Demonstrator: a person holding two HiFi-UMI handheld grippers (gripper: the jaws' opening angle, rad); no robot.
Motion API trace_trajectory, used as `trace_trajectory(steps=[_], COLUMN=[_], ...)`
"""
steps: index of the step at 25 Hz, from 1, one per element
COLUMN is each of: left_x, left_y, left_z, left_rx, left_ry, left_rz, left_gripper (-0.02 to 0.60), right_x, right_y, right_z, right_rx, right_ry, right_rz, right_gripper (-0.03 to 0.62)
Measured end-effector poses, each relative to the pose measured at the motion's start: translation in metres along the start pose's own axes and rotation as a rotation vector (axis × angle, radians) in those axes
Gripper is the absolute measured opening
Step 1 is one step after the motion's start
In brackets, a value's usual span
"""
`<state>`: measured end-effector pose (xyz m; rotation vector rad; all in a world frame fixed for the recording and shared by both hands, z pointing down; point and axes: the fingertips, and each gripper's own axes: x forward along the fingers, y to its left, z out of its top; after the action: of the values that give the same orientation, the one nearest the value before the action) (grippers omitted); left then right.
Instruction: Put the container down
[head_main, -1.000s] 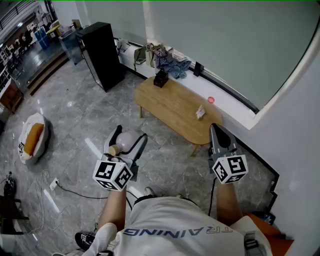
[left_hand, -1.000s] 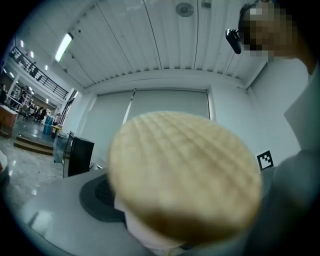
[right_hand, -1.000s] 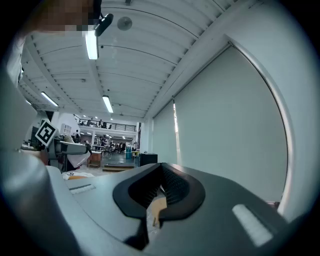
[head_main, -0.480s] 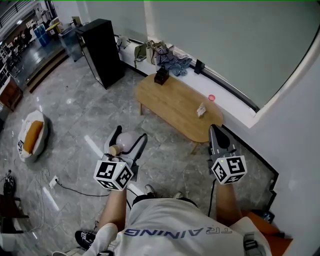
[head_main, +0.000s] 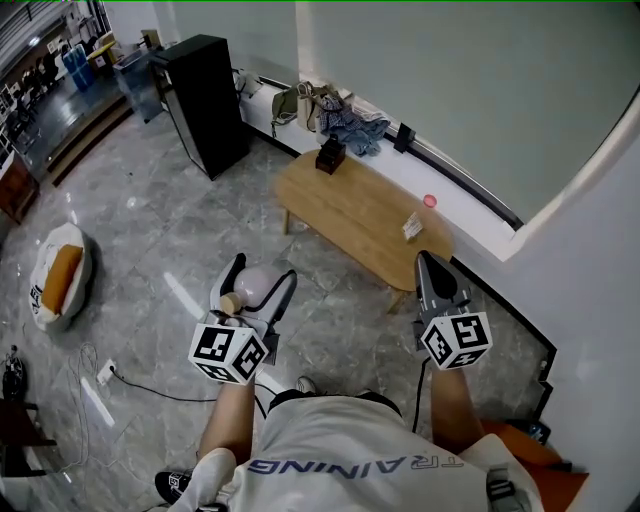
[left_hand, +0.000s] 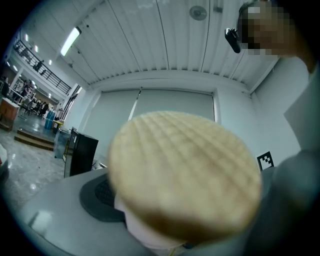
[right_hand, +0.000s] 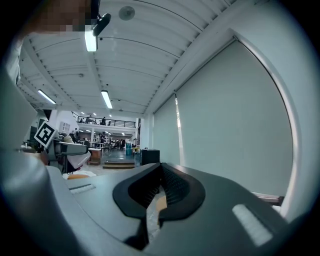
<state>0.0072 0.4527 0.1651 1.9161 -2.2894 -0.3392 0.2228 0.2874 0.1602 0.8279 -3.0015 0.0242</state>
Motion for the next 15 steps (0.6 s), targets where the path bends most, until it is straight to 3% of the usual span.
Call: trace_trajectory(steps=[8,15], left_x=[0.004,0.047], left_y=[0.076,0.102], left_z=[0.009,0.013], left_rx=[-0.016,-0.018], left_ry=[-0.009,0.012], left_rz=[0.016,-0.002], left_gripper=[0.425,0.426], right_x=[0.061,0.116], right_y=[0.041,0.029], right_z=[-0.012,-0.014], right_rx=[-0.009,0.003], right_ry=[0.017,0.029], right_rz=[0.016,0.018], right_gripper=[0.014,0.014])
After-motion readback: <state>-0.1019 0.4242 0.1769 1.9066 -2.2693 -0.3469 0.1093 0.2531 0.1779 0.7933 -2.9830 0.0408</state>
